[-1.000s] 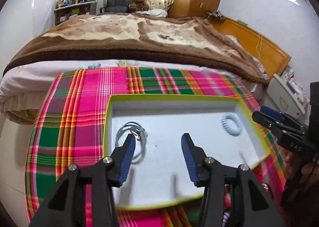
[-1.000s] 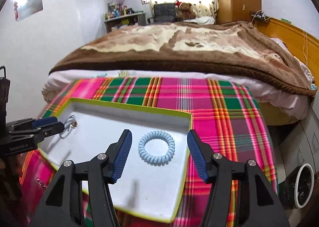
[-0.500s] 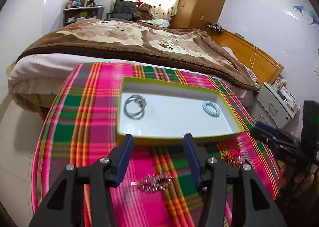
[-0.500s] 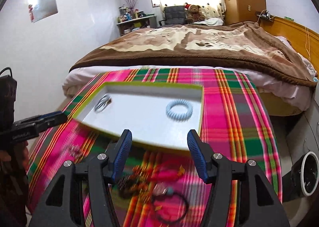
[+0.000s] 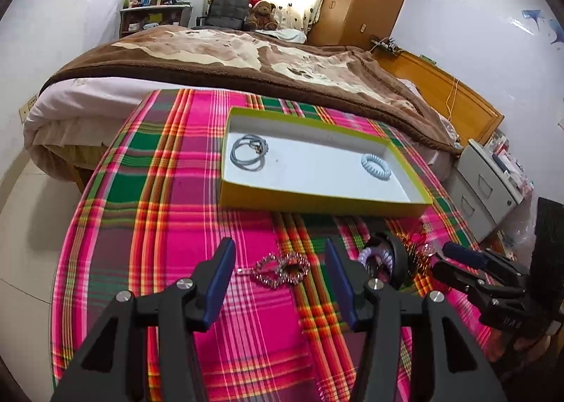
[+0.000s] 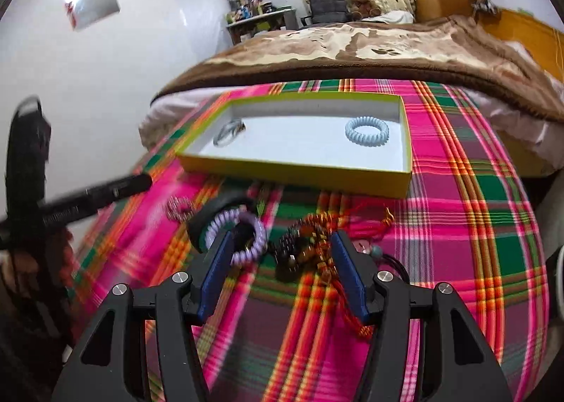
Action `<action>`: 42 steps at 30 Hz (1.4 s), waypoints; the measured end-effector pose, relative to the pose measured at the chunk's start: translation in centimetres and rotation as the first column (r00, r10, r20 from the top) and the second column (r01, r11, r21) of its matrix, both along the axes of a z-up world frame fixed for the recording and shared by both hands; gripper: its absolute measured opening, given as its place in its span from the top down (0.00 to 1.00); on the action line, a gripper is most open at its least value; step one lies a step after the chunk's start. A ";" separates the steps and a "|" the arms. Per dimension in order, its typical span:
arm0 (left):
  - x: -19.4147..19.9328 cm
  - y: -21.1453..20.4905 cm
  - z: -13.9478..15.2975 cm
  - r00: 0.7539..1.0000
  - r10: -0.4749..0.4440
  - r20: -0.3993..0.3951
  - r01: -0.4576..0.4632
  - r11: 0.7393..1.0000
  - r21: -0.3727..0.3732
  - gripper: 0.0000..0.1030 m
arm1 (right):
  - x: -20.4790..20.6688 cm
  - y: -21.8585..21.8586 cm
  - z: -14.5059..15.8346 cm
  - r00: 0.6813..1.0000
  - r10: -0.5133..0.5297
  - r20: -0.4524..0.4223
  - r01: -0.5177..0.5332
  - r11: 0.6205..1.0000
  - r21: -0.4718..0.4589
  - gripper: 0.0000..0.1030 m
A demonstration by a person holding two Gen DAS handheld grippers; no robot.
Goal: Organize jewelry
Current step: 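Move both open tools back to the remaining jewelry, then grasp the black band with the right tool while the left tool grasps the purple coil hair tie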
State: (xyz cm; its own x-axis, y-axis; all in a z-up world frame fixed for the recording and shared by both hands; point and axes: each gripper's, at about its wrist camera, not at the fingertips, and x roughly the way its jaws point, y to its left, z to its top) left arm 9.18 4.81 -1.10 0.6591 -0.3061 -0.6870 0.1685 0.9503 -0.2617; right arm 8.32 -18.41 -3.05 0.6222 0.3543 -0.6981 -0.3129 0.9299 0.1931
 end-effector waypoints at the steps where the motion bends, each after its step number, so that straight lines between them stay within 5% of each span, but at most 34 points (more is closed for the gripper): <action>1: 0.0 -0.1 -0.2 1.000 0.001 -0.005 -0.001 1.000 -0.002 0.47 | -0.3 0.0 0.0 1.000 -0.014 0.011 0.014 1.000 -0.006 0.43; 8: -0.3 -0.2 -0.3 1.000 -0.010 -0.006 0.010 1.000 -0.017 0.47 | -1.0 1.0 0.4 0.999 0.026 0.041 -0.026 1.000 -0.009 0.44; 20: -0.9 -0.2 -0.2 1.000 -0.031 0.000 0.031 0.999 -0.037 0.47 | -2.4 -4.4 -0.5 0.991 -0.136 0.005 0.136 0.988 -0.077 0.45; 27: -0.9 0.7 -0.6 1.000 0.017 -0.017 -0.017 1.000 -0.023 0.47 | -1.9 0.0 1.1 0.999 0.048 0.024 -0.050 0.995 0.088 0.45; 33: -0.5 0.7 -1.3 0.999 0.019 -0.047 -0.020 1.000 -0.020 0.47 | -0.5 5.1 1.1 0.992 0.127 0.024 -0.128 0.991 0.029 0.45; 35: -0.5 0.6 -1.4 0.999 0.013 -0.049 -0.014 1.000 -0.022 0.47 | 0.3 5.6 0.5 0.995 0.105 -0.001 -0.104 0.994 0.025 0.55; 36: -0.5 0.5 -1.4 0.999 0.010 -0.050 -0.011 1.000 -0.022 0.47 | 0.6 5.8 0.2 0.995 0.102 -0.019 -0.102 0.994 0.028 0.75; 42: -0.2 0.5 -1.7 0.998 0.012 -0.064 -0.013 1.000 -0.025 0.47 | 0.7 4.2 0.2 0.998 0.062 -0.029 -0.061 0.998 0.033 0.85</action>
State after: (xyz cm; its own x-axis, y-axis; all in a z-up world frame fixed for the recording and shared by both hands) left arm 8.95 5.34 -2.77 0.6178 -0.3156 -0.7203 0.1386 0.9453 -0.2954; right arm 9.05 -14.17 -2.85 0.5772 0.4139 -0.7040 -0.3630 0.9022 0.2328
